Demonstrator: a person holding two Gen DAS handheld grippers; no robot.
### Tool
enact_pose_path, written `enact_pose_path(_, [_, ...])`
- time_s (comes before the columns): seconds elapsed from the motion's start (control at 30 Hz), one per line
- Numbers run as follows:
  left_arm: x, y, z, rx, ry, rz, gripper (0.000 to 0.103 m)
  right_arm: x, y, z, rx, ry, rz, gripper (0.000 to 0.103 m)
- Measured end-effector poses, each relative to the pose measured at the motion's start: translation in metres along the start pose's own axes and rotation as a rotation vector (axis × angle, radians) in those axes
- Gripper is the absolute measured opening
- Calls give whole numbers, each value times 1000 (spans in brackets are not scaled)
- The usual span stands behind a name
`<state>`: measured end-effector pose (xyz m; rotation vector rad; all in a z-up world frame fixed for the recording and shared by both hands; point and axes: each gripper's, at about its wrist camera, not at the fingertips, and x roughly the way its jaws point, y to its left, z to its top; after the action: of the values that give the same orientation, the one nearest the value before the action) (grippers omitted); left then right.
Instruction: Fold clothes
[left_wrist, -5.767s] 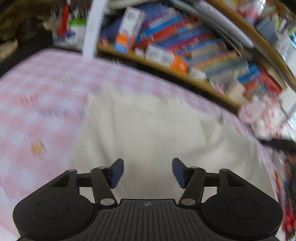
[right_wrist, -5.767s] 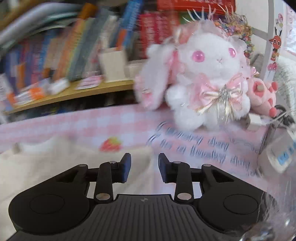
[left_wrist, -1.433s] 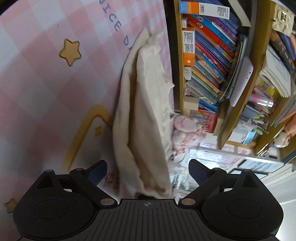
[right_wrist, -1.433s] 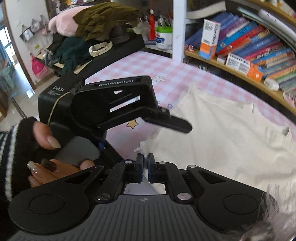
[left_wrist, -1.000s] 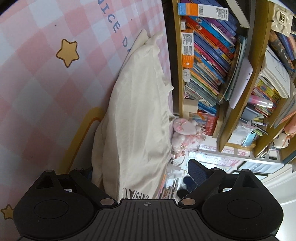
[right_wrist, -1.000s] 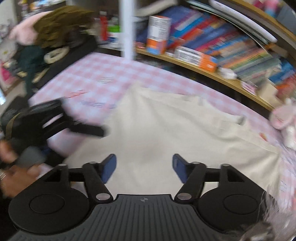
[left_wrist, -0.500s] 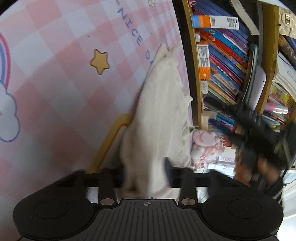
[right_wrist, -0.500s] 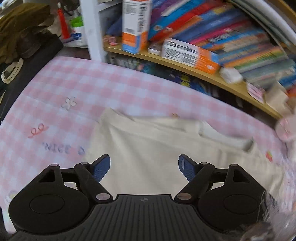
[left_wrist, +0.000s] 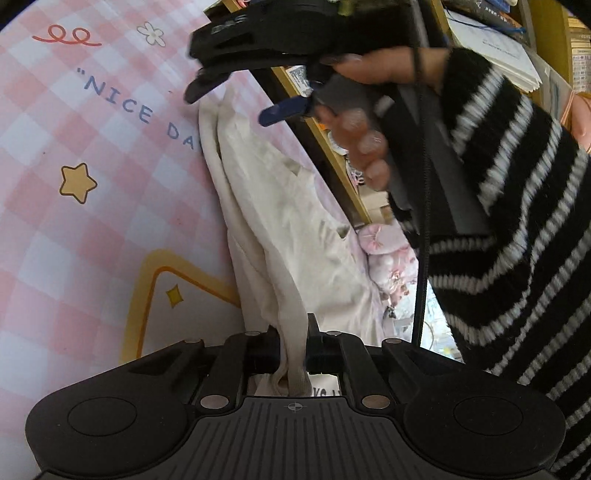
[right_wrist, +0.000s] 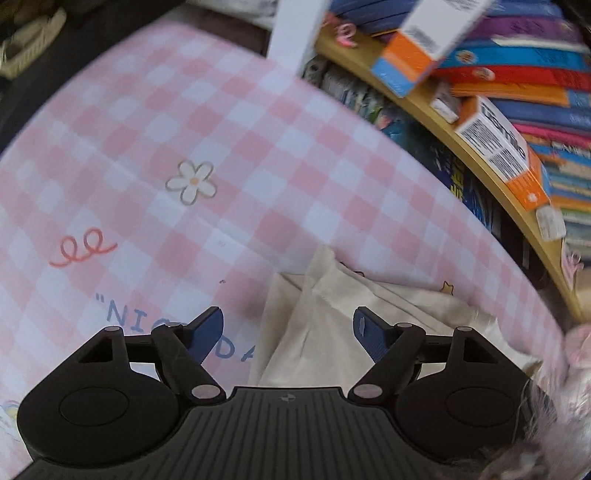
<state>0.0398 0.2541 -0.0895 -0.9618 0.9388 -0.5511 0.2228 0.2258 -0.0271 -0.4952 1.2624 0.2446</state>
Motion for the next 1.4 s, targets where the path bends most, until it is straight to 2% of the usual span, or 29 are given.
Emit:
enact_pose_path(0.27, [1,-9,1,67,-2,-15,9,15,14,1,-80,54,-73,71])
enact_pose_path(0.43, [1,-19,-2,136,-1,-19,9,18,9,-1,-73,66,-82,70])
enact_pose_path(0.53, [1,-24,-4,171,-1,-23,9,19,5,-3,-53,81,-72,54])
enact_pose_path(0.57, [1,-25,-4,177,-1,-25,9,19,4,-3,-47,85,-60,45])
enact_pose_path(0.6, [2,-25,-4,175,-1,-26,9,19,2,-4,-41,90,-49,32])
enact_pose_path(0.67, [2,-23,-4,161,-1,-20,9,18,0,-6,-32,97,-53,15])
enact_pose_path(0.7, [0,-21,-5,159,-2,-17,9,16,-2,-7,-31,89,-47,14])
enact_pose_path(1.0, [0,-40,-6,261,-29,-13,9,-24,-50,-15,44,-19,56,11])
enact_pose_path(1.4, [32,-104,-37,424,28,-73,9,-71,-137,-56,131,-145,83,11])
